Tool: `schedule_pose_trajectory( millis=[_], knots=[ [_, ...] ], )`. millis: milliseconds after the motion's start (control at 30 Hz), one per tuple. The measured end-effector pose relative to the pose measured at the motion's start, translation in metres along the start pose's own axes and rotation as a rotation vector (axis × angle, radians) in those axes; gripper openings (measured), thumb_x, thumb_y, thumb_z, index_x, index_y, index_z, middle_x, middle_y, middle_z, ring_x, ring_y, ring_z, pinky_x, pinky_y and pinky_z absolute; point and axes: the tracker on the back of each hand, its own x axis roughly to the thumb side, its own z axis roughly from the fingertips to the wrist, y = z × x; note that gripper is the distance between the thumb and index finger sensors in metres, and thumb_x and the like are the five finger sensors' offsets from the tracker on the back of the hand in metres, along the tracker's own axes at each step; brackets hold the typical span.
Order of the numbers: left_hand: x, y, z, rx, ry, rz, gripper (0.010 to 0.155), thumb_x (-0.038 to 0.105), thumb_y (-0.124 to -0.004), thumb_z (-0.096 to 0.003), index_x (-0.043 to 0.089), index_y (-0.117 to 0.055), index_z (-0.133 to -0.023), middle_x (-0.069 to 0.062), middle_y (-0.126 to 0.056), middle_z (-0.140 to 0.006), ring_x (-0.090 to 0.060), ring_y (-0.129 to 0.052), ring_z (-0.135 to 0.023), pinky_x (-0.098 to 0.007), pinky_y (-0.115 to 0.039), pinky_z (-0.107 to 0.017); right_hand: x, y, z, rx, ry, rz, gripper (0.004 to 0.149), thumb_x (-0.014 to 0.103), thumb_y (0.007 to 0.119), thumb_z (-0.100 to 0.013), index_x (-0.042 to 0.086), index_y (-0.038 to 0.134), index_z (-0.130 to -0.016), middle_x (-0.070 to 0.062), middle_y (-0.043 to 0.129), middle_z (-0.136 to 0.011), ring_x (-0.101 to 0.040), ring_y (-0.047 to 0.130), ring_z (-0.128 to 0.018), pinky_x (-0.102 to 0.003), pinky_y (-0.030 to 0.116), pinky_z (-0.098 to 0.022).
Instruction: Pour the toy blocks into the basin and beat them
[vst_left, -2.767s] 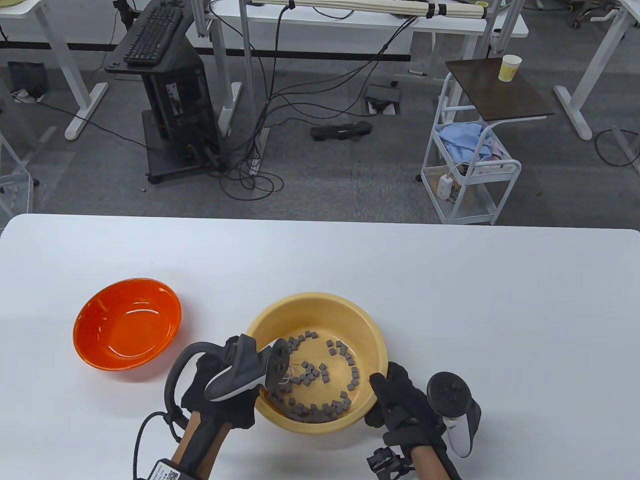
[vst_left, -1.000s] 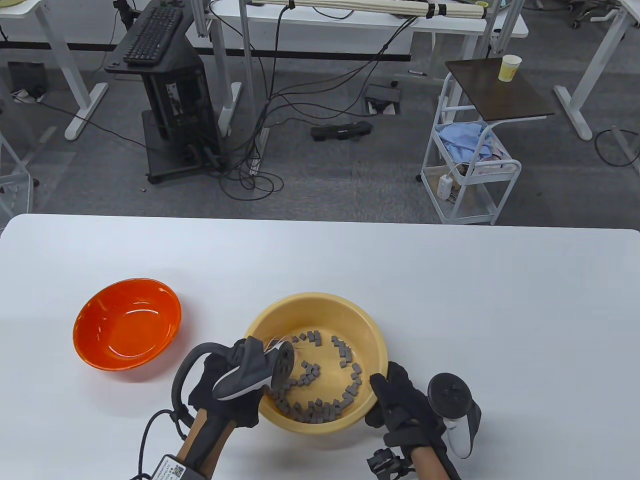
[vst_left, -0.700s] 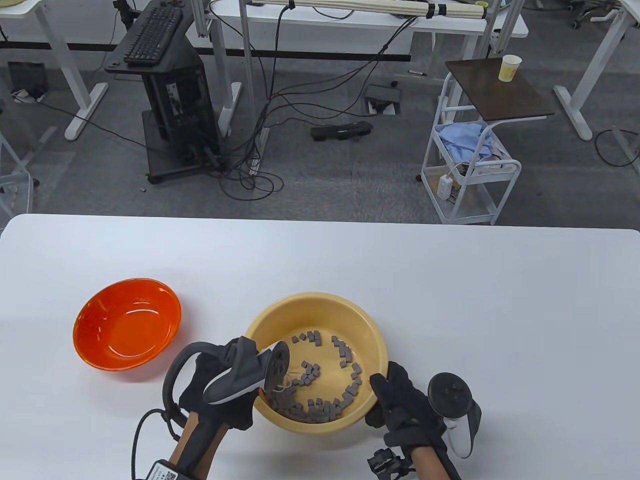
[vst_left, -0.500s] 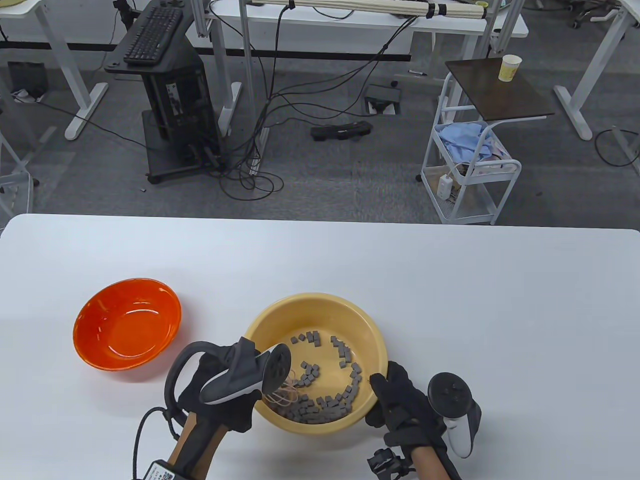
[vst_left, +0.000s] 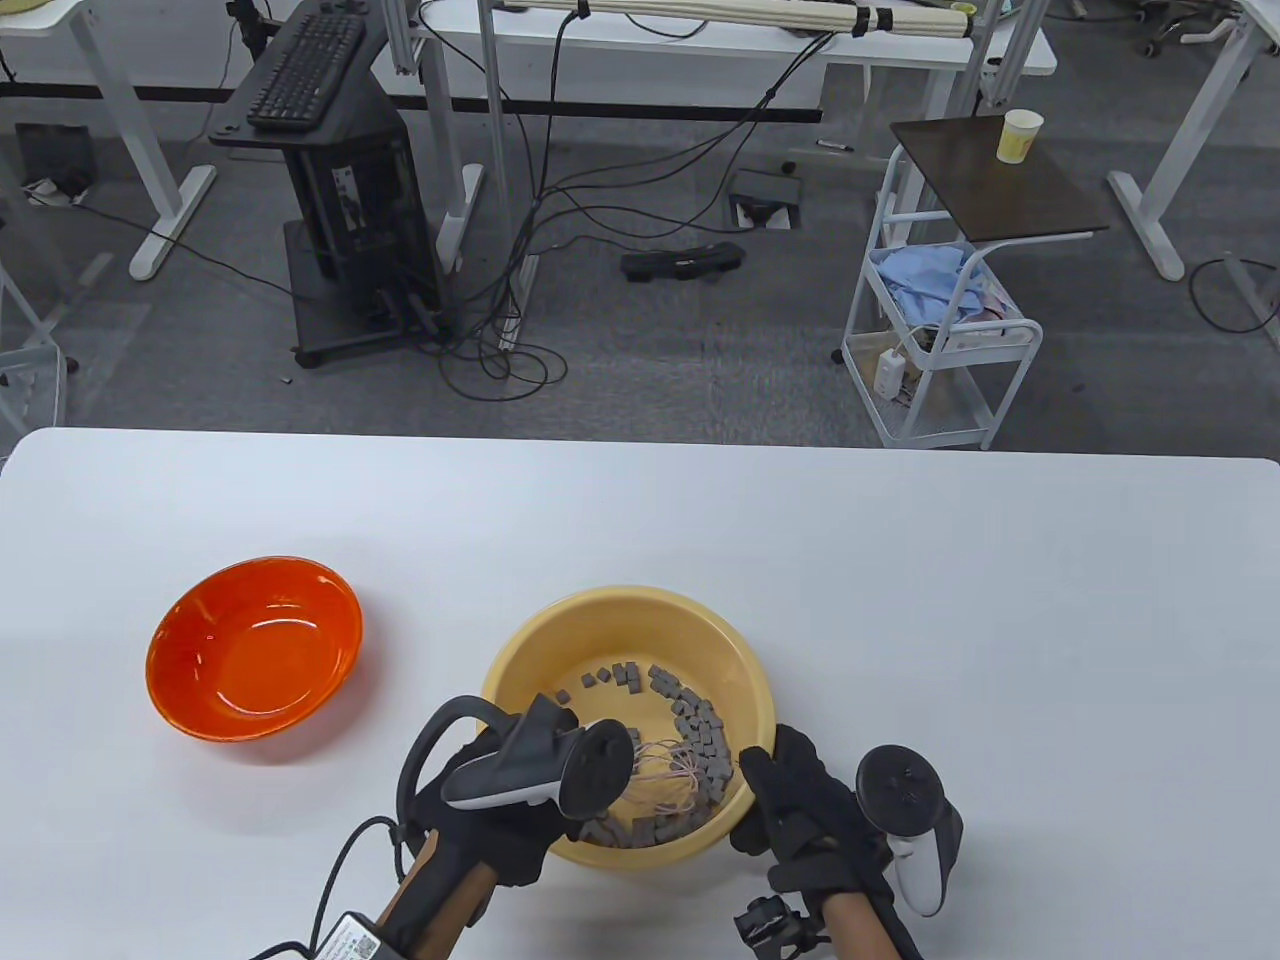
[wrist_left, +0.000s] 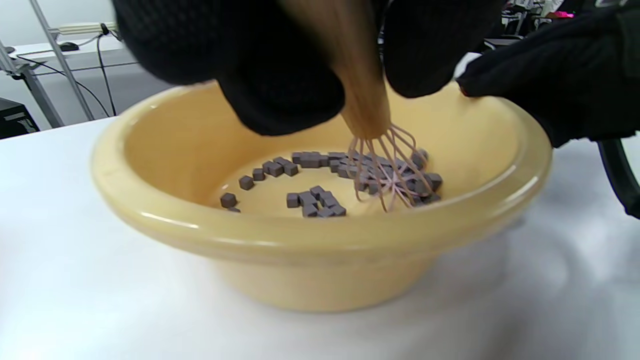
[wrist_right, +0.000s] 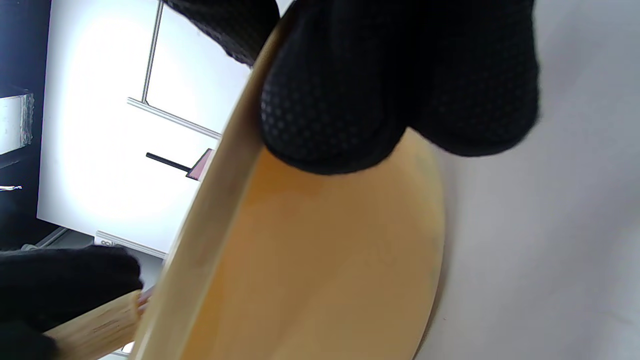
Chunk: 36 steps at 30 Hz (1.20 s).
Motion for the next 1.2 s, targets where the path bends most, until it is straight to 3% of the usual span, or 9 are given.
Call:
schedule_pose_trajectory(
  millis=[167, 500, 900, 1200],
  knots=[
    [0.015, -0.014, -0.012, -0.005, 0.047, -0.137, 0.055, 0.037, -0.074, -0.0648, 0.013, -0.064, -0.113, -0.02, -0.076, -0.107, -0.016, -0.102, -0.067, -0.036, -0.088, -0.049, 0.0, 0.0, 0.0, -0.002, 0.0, 0.0, 0.062, 0.024, 0.065, -0.071, -0.021, 0.038, -0.104, -0.026, 0.085, -0.068, -0.024, 0.1, -0.036, -0.049, 0.09, -0.039],
    [0.0, -0.021, -0.016, 0.056, 0.204, -0.242, 0.052, 0.038, -0.073, -0.065, 0.015, -0.065, -0.111, -0.019, -0.083, -0.102, -0.012, -0.107, -0.055, -0.031, -0.091, -0.04, 0.0, 0.0, 0.0, -0.004, -0.001, 0.003, 0.063, 0.024, 0.065, -0.071, -0.021, 0.038, -0.105, -0.026, 0.085, -0.068, -0.024, 0.1, -0.036, -0.049, 0.09, -0.039],
    [-0.035, 0.002, 0.005, 0.021, 0.363, -0.162, 0.044, 0.039, -0.077, -0.0642, 0.019, -0.079, -0.104, -0.017, -0.089, -0.099, -0.012, -0.106, -0.047, -0.031, -0.09, -0.036, 0.0, 0.0, 0.0, -0.003, -0.002, 0.005, 0.062, 0.024, 0.065, -0.071, -0.021, 0.038, -0.105, -0.026, 0.085, -0.068, -0.024, 0.1, -0.036, -0.049, 0.09, -0.039],
    [-0.036, 0.025, 0.028, 0.099, 0.391, -0.184, 0.043, 0.051, -0.077, -0.0611, 0.02, -0.095, -0.085, -0.012, -0.099, -0.085, -0.01, -0.105, -0.031, -0.031, -0.09, -0.027, 0.0, 0.0, 0.001, 0.005, 0.002, 0.004, 0.063, 0.025, 0.064, -0.071, -0.021, 0.037, -0.105, -0.026, 0.084, -0.069, -0.024, 0.099, -0.036, -0.049, 0.089, -0.039]
  ],
)
